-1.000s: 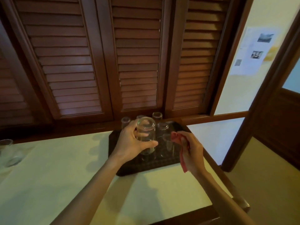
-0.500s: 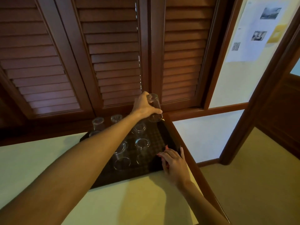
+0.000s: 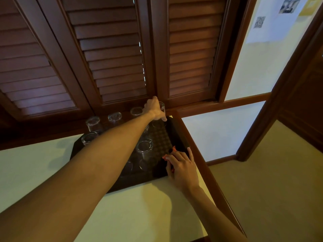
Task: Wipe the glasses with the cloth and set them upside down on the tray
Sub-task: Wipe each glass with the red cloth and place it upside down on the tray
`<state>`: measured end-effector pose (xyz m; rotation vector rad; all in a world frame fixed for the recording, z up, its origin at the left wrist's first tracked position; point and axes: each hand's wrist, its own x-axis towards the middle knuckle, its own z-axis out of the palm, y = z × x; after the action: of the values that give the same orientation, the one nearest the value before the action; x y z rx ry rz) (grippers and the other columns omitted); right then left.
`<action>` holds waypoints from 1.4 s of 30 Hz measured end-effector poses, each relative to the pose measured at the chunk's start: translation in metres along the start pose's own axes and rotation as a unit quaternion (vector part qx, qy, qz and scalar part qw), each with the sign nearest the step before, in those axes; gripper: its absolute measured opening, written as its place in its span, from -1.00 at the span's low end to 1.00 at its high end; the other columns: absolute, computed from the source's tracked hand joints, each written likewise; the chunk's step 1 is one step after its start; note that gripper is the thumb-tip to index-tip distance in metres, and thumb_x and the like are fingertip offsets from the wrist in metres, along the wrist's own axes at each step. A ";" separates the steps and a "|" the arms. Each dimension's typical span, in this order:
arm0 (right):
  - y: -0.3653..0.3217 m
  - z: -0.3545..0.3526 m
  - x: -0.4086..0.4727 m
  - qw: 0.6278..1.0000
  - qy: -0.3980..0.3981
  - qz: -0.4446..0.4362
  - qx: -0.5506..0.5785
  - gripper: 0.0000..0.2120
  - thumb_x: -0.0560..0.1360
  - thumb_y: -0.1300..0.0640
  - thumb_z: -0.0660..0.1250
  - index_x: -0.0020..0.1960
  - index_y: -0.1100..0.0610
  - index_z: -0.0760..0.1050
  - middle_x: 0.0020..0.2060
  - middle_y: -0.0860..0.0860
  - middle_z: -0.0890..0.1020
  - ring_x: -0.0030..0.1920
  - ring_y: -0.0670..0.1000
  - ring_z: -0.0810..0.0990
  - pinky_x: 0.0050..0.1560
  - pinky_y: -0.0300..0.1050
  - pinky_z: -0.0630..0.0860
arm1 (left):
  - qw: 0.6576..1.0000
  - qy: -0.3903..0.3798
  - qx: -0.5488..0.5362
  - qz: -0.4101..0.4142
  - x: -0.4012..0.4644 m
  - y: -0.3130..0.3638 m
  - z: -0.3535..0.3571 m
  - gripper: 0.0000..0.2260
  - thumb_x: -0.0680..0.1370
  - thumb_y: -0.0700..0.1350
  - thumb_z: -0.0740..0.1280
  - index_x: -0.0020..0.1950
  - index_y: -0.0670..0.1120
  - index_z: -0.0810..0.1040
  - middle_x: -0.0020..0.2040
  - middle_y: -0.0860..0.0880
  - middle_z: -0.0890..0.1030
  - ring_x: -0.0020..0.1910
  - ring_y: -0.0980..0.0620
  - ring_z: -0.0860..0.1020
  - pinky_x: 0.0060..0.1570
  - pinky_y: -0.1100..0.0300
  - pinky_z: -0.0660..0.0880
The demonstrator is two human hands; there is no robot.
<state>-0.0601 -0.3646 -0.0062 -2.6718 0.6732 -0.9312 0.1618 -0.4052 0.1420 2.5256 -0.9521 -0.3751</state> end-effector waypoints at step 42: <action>-0.244 0.024 -0.028 0.966 0.066 -0.082 0.234 -0.60 0.71 -0.01 0.04 0.18 0.16 0.60 0.05 0.01 0.61 0.02 -0.09 0.57 0.07 -0.27 0.53 | 0.910 0.376 -0.172 0.036 -0.229 -0.285 -0.154 -0.83 0.53 -0.07 0.54 -0.20 0.01 0.60 -0.34 0.19 0.59 -0.33 0.23 0.59 -0.18 0.19 0.56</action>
<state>0.0203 -0.1380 0.0480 -2.2792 0.2149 -1.1536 0.2147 -0.0132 0.1681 2.0222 -0.5927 0.4069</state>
